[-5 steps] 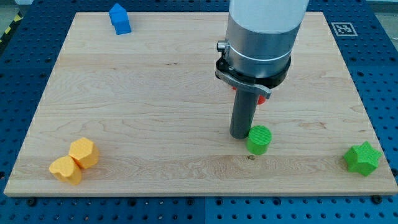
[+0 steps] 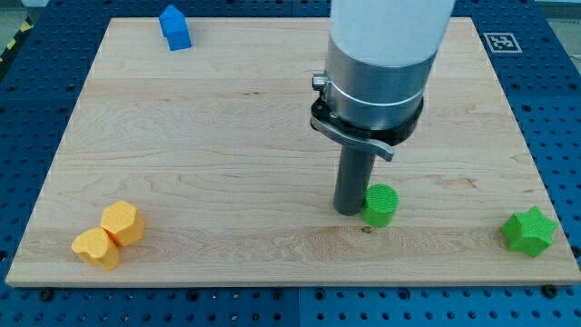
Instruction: Push the green circle to the left of the green star
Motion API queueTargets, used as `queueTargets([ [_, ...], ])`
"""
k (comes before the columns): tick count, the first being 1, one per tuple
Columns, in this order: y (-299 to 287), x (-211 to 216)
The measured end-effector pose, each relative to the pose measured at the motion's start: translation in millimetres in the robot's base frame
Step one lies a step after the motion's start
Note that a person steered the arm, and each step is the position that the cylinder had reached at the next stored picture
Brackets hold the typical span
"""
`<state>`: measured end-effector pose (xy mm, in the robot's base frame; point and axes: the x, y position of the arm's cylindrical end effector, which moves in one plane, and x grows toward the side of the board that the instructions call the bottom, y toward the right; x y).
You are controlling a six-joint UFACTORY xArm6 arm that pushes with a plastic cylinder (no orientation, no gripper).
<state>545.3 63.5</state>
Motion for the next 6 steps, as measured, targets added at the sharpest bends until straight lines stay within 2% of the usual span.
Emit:
queueTargets([
  [4,86.7,2.5],
  [6,110.6,1.6],
])
